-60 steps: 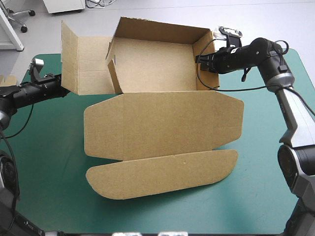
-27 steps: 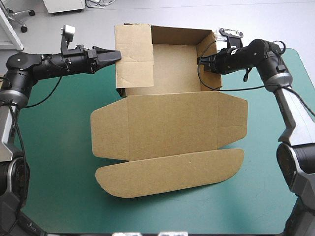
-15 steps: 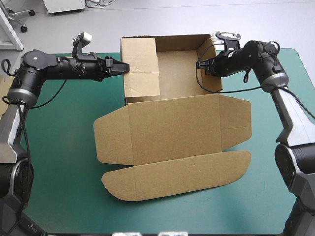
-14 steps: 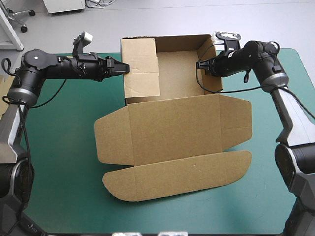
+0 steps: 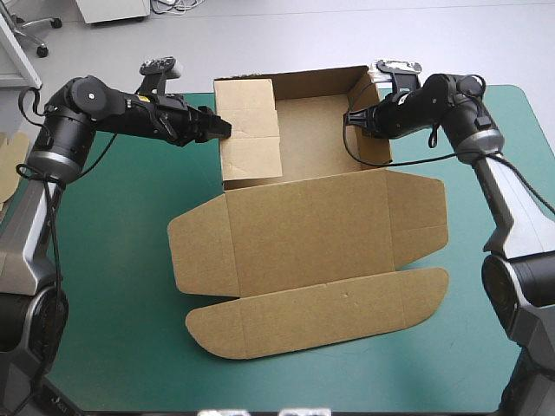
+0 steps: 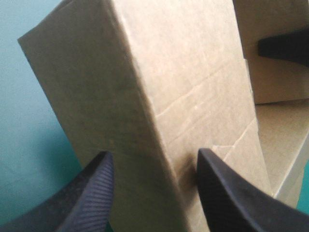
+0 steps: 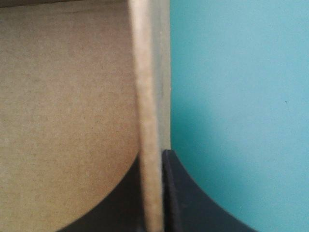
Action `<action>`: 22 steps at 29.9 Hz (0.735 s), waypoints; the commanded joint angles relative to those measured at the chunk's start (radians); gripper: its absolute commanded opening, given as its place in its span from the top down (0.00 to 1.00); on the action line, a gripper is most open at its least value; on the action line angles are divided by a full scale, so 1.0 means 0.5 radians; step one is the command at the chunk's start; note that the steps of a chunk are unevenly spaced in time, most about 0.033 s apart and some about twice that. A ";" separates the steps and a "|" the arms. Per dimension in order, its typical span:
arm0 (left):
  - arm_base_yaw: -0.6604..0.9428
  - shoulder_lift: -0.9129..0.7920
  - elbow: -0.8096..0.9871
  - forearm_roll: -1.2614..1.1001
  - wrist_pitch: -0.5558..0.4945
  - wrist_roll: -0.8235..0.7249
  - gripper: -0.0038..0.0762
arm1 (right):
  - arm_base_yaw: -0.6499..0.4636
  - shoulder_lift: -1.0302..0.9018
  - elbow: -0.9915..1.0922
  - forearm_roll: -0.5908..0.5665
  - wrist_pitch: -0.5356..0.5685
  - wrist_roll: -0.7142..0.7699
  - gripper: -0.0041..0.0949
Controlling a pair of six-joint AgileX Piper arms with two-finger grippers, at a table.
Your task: Fold the box
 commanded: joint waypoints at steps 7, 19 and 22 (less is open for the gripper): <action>-0.034 -0.089 -0.076 0.081 -0.090 -0.146 0.48 | 0.080 -0.121 -0.078 -0.025 -0.084 0.136 0.98; -0.229 -0.028 -0.139 0.618 -0.043 -0.397 0.51 | 0.125 -0.121 -0.078 0.023 -0.119 0.200 0.98; -0.253 0.028 -0.216 0.676 0.052 -0.426 0.51 | 0.125 -0.121 -0.078 0.053 -0.119 0.223 0.98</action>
